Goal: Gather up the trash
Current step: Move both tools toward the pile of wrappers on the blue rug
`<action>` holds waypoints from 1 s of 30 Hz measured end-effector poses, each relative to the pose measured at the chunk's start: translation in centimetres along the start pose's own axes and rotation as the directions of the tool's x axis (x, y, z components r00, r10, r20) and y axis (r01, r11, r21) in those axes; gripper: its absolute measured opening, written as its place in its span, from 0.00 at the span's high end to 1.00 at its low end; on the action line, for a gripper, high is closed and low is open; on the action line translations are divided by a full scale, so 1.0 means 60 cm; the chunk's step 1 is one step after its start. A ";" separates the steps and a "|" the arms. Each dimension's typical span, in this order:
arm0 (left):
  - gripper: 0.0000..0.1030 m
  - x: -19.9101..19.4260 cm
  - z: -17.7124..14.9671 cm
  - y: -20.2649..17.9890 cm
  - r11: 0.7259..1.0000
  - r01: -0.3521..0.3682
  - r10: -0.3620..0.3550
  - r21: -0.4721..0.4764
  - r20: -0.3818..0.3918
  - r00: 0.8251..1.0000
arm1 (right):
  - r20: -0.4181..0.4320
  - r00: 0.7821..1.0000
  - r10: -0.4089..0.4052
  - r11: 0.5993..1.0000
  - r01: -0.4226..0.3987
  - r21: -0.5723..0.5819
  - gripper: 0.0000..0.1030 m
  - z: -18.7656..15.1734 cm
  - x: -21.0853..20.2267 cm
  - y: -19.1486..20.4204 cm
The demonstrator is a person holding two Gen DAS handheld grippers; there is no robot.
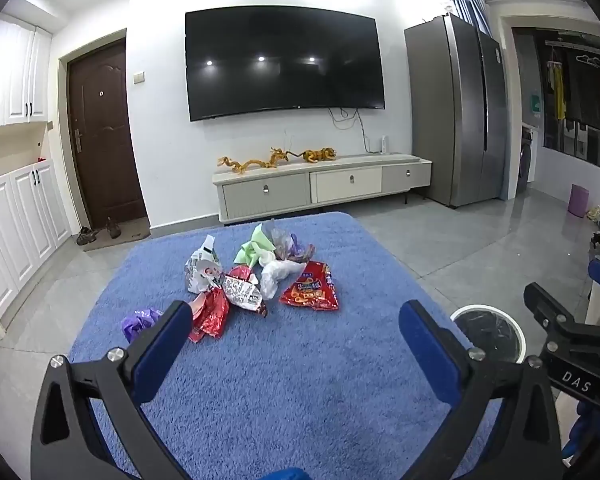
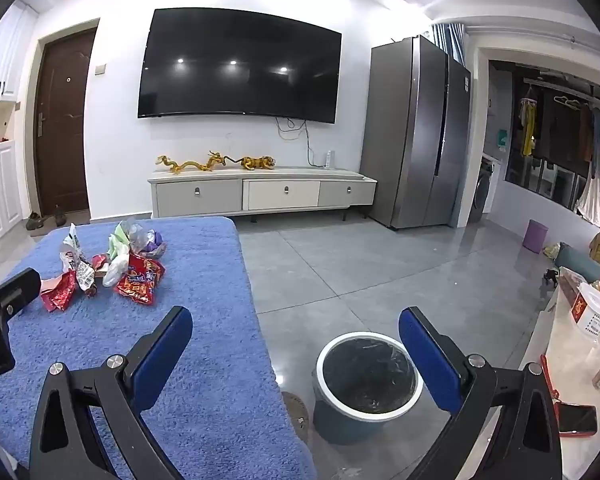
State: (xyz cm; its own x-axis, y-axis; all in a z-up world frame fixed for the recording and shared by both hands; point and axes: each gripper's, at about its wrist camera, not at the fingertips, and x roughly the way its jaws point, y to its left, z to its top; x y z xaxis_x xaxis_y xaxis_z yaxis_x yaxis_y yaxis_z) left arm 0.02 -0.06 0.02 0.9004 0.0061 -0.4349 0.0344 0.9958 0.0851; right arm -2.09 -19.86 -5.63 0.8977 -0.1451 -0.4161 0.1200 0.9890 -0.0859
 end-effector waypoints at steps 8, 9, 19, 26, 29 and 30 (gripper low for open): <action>0.00 0.002 -0.001 -0.008 1.000 -0.010 0.010 0.018 0.043 0.999 | -0.015 1.000 -0.008 1.000 0.009 0.013 0.00 -0.002 0.005 -0.002; 0.00 0.002 -0.001 -0.009 1.000 -0.008 0.007 0.021 0.041 0.999 | -0.014 1.000 -0.008 1.000 0.009 0.008 0.00 -0.003 0.005 -0.002; 0.00 0.016 0.007 -0.004 0.999 0.038 -0.038 0.015 0.018 0.999 | -0.031 0.999 -0.031 0.999 0.032 0.018 0.00 -0.007 0.017 -0.006; 0.00 0.032 0.014 -0.011 0.998 0.056 -0.056 0.037 0.009 0.998 | -0.062 0.997 -0.047 0.999 0.048 0.024 0.00 -0.010 0.039 -0.008; 0.00 0.045 0.017 -0.013 0.997 0.071 -0.071 0.039 -0.005 0.997 | -0.081 0.995 -0.052 0.998 0.054 0.019 0.00 -0.013 0.055 -0.004; 0.00 0.050 0.018 -0.012 0.996 0.077 -0.077 0.038 -0.011 0.997 | -0.087 0.995 -0.051 0.998 0.053 0.019 0.00 -0.014 0.057 -0.006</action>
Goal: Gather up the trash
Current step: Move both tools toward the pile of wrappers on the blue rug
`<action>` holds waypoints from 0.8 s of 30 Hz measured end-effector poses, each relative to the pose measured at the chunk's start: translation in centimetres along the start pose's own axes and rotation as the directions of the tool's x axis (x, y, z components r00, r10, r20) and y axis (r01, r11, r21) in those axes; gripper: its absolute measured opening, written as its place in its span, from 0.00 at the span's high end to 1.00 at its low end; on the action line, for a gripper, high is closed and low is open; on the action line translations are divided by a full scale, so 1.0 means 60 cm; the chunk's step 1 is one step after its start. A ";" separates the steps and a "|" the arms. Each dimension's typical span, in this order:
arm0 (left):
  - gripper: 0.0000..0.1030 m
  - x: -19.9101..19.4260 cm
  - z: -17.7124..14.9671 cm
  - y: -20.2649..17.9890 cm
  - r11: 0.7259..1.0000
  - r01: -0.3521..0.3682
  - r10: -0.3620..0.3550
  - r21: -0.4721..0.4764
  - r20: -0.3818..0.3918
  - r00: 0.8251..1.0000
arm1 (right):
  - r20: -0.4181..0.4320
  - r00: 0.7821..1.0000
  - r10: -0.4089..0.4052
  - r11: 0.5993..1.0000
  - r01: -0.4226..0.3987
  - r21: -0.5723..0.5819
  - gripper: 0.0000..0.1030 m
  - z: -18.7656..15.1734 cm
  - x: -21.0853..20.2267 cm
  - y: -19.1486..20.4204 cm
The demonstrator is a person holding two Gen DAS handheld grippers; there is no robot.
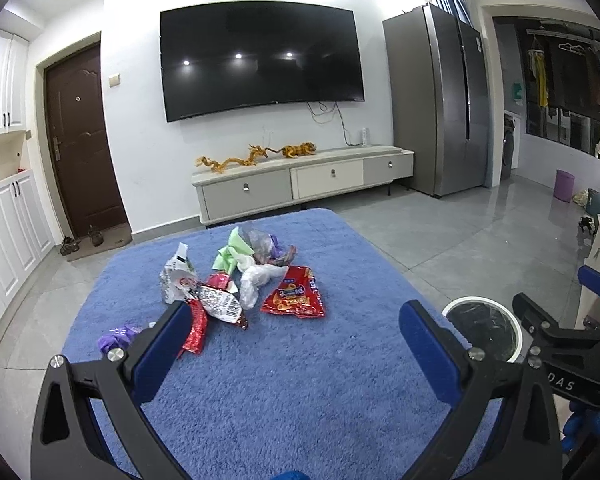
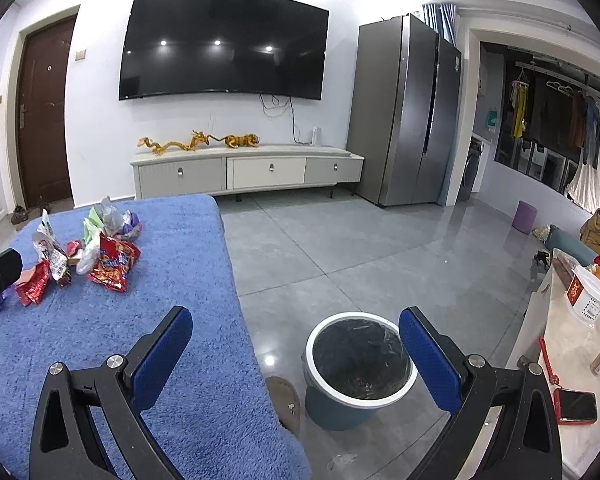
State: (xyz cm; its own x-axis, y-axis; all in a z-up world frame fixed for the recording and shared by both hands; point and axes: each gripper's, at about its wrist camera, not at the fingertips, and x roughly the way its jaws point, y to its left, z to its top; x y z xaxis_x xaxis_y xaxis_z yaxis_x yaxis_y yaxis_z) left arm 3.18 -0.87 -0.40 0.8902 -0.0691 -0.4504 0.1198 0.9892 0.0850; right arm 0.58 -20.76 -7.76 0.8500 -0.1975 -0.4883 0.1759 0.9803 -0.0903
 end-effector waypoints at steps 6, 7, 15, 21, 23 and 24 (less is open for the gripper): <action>0.00 0.036 0.000 0.003 1.000 0.015 -0.016 -0.008 -0.027 1.000 | -0.047 0.999 -0.017 1.000 0.016 -0.009 0.00 -0.003 0.032 0.005; 0.00 0.040 0.000 0.004 1.000 0.017 -0.017 -0.011 -0.028 0.999 | -0.057 0.998 -0.021 1.000 0.020 -0.011 0.00 -0.003 0.038 0.006; 0.00 0.084 -0.007 0.016 0.999 0.026 -0.027 -0.033 -0.051 0.998 | -0.108 0.993 -0.046 0.999 0.042 -0.034 0.00 -0.004 0.070 0.010; 0.00 0.111 -0.013 0.031 0.998 0.060 -0.063 -0.034 -0.098 0.993 | -0.110 0.992 -0.054 0.998 0.051 -0.026 0.00 0.000 0.084 0.013; 0.00 0.117 -0.015 0.037 0.997 0.073 -0.077 -0.040 -0.110 0.991 | -0.109 0.992 -0.056 0.998 0.054 -0.019 0.00 0.002 0.087 0.013; 0.00 0.121 -0.016 0.040 0.996 0.079 -0.083 -0.044 -0.117 0.990 | -0.109 0.993 -0.053 0.999 0.052 -0.014 0.00 0.003 0.089 0.013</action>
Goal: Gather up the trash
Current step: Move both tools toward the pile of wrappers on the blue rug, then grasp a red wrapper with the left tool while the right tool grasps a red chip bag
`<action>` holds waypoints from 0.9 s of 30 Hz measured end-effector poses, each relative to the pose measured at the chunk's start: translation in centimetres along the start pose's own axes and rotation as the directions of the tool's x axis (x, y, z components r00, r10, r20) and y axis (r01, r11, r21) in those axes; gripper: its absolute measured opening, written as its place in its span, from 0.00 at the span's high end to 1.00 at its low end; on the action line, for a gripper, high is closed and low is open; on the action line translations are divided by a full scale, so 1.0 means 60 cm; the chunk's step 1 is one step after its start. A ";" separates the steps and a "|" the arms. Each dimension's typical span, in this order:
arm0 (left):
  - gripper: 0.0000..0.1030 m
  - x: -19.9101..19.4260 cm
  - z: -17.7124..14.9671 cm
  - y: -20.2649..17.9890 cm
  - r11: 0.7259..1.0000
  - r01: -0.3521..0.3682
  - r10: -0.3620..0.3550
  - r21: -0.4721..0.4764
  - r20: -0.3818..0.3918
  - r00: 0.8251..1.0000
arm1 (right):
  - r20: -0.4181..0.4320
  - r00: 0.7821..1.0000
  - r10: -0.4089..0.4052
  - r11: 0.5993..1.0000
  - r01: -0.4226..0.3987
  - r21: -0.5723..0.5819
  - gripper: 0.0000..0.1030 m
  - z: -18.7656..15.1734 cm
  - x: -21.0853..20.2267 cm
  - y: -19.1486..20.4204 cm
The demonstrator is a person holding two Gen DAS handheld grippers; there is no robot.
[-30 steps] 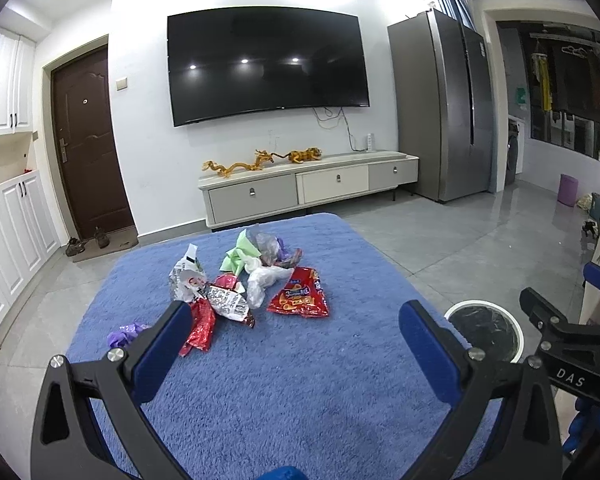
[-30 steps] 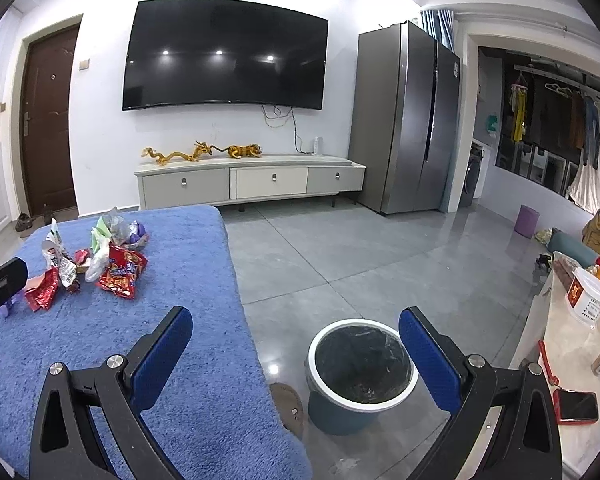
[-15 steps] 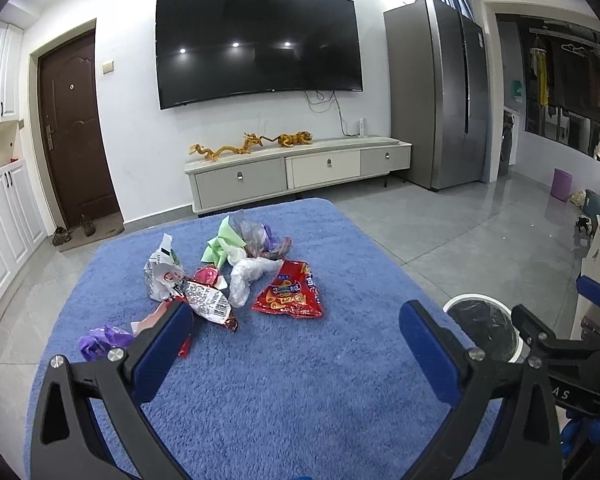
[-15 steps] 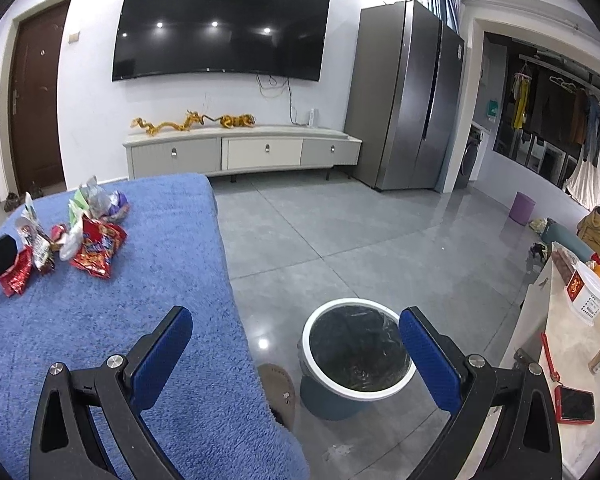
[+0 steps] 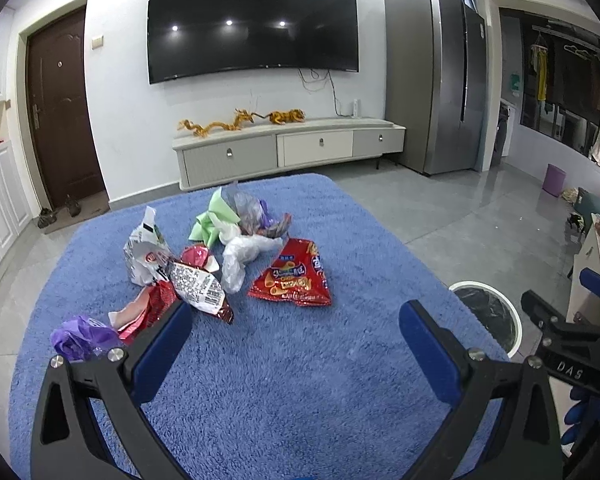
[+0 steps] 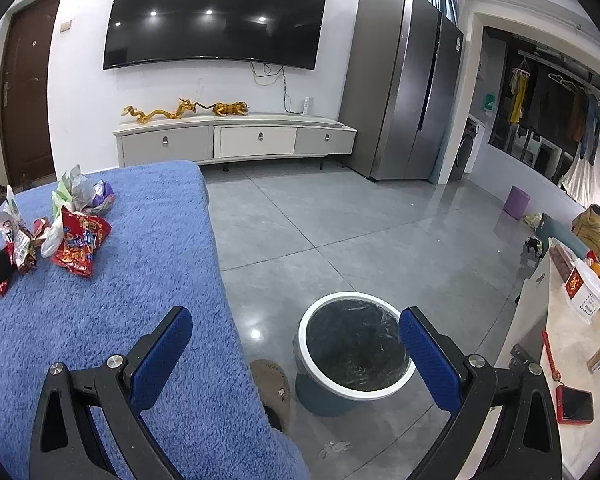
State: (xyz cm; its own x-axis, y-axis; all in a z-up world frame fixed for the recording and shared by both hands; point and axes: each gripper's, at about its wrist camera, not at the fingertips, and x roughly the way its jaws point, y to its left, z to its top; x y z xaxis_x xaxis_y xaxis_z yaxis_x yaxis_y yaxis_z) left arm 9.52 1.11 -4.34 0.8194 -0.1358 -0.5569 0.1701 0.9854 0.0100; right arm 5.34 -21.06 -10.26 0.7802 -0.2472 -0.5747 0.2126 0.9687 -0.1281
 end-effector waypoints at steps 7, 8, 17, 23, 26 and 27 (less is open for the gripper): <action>0.00 0.019 -0.011 0.011 0.999 0.053 -0.053 -0.010 -0.029 0.998 | -0.002 1.000 0.020 1.000 -0.020 -0.005 0.00 0.005 0.003 0.008; 0.00 0.020 -0.013 0.012 0.998 0.059 -0.059 -0.012 -0.028 0.998 | -0.006 1.000 0.029 1.000 -0.029 -0.006 0.00 0.008 0.004 0.011; 0.00 0.029 -0.025 0.029 0.994 0.108 -0.108 -0.004 -0.041 0.993 | -0.026 0.994 0.109 0.993 -0.110 -0.033 0.00 0.024 0.007 0.039; 0.00 0.030 -0.023 0.075 0.993 0.115 -0.116 -0.019 -0.056 0.992 | -0.054 0.977 0.204 0.977 -0.207 -0.054 0.00 0.038 0.028 0.071; 0.04 0.027 -0.017 0.123 0.994 0.093 -0.096 -0.054 -0.058 0.994 | -0.062 0.963 0.261 0.963 -0.264 -0.057 0.00 0.046 0.039 0.088; 0.05 0.025 -0.015 0.139 0.994 0.087 -0.091 -0.065 -0.056 0.994 | -0.066 0.956 0.287 0.955 -0.291 -0.052 0.01 0.051 0.044 0.094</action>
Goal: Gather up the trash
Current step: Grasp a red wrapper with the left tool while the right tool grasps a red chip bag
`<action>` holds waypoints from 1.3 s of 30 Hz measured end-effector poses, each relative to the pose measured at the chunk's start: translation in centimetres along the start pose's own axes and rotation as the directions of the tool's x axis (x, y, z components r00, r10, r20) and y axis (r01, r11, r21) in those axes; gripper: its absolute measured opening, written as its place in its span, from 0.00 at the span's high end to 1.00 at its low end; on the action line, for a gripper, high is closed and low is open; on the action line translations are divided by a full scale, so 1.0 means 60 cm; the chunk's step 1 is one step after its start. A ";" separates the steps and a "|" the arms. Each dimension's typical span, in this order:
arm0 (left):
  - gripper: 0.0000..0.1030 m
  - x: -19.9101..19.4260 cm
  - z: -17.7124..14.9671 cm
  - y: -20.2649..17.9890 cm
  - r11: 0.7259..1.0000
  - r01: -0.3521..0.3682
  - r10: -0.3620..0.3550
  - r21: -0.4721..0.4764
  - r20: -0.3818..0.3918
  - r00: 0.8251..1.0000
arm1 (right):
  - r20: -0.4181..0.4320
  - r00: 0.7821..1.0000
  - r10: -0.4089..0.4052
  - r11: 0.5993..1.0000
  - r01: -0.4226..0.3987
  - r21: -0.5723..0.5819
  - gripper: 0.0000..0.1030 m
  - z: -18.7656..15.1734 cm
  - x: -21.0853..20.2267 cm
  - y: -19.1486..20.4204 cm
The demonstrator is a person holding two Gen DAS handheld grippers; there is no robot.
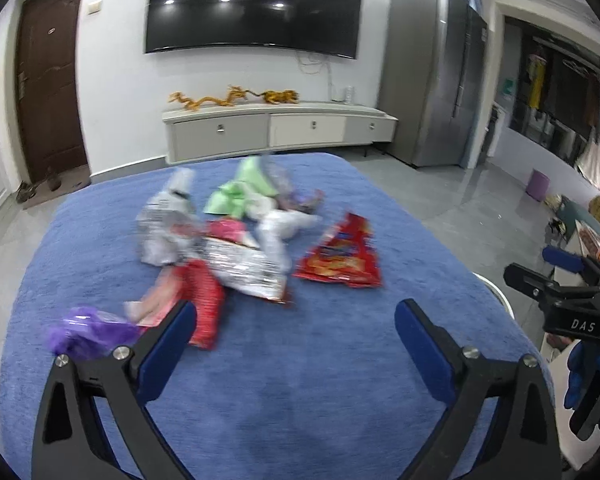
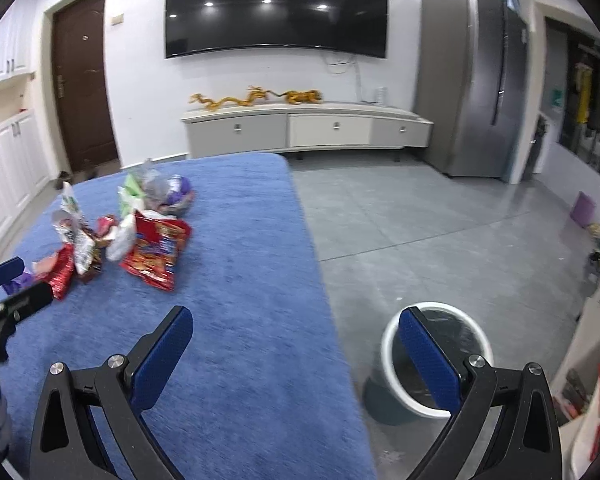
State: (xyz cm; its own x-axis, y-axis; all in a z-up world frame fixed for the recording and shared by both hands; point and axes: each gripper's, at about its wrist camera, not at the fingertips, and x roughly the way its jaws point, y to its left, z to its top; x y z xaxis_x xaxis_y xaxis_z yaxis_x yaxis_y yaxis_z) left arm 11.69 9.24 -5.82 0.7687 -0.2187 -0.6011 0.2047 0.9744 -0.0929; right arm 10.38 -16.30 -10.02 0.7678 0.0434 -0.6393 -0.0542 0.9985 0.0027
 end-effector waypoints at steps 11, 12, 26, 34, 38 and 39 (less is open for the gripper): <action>0.11 -0.020 0.036 0.131 0.997 -0.069 0.068 -0.040 -0.016 0.998 | -0.024 0.977 0.214 0.977 -0.214 -0.007 0.10 0.057 0.073 0.051; 0.11 -0.015 0.039 0.136 0.997 -0.074 0.073 -0.037 -0.023 0.997 | -0.025 0.973 0.229 0.973 -0.229 -0.017 0.10 0.064 0.083 0.059; 0.29 0.133 0.042 0.136 0.998 -0.037 0.047 0.041 -0.295 0.954 | -0.126 0.911 0.393 0.918 -0.397 -0.002 0.20 0.090 0.201 0.120; 0.54 0.165 0.011 0.103 0.990 -0.016 0.069 0.140 -0.383 0.921 | -0.176 0.874 0.453 0.890 -0.455 0.028 0.52 0.086 0.225 0.126; 0.59 0.148 0.013 0.116 0.997 0.010 0.019 0.078 -0.365 0.931 | -0.158 0.876 0.456 0.889 -0.458 0.023 0.65 0.082 0.205 0.120; 0.60 0.139 0.014 0.120 0.998 0.024 -0.002 0.059 -0.355 0.935 | -0.155 0.877 0.455 0.889 -0.457 0.023 0.69 0.082 0.203 0.121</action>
State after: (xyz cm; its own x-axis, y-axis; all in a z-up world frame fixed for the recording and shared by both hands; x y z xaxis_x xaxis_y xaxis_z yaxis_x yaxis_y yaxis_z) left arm 20.07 14.37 -10.84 0.5032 -0.1878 -0.8435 0.2584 0.9641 -0.0605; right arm 22.49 -8.36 -14.00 0.5493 0.4872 -0.6789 -0.3843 0.8687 0.3125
